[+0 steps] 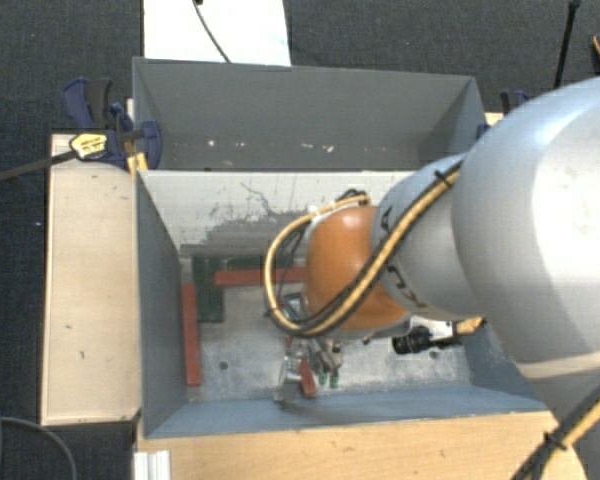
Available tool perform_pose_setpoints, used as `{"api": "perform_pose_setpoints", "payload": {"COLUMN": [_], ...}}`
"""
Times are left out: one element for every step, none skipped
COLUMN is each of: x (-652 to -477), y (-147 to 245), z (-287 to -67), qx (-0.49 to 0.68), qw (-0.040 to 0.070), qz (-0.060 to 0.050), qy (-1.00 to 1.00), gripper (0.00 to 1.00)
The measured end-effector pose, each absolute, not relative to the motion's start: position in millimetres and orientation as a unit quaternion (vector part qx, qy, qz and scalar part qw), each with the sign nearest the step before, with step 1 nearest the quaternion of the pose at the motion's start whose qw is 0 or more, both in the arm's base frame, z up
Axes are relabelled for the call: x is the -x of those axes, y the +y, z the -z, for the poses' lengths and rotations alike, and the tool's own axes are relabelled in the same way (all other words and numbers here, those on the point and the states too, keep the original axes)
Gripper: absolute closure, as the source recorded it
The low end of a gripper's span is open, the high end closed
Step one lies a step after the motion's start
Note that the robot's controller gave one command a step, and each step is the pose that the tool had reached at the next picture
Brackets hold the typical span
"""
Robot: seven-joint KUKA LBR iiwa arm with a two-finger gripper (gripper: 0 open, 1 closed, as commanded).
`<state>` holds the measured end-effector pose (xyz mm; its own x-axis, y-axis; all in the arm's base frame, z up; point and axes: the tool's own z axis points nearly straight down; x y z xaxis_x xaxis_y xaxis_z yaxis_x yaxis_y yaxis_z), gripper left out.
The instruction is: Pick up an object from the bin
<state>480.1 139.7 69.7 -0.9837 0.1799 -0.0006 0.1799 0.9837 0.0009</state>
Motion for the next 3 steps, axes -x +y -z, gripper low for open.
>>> {"api": "perform_pose_setpoints", "payload": {"x": [-475.9, -476.0, -477.0], "y": [93.4, 94.8, 95.2], "z": [-69.9, -70.2, -104.9], "qx": [-0.248, -0.247, -0.245], "qw": [-0.003, -0.003, 0.002], "qz": [0.001, 0.001, -0.001], "qy": [0.969, 0.969, 0.970], "gripper": [0.00, 1.00, 1.00]}}
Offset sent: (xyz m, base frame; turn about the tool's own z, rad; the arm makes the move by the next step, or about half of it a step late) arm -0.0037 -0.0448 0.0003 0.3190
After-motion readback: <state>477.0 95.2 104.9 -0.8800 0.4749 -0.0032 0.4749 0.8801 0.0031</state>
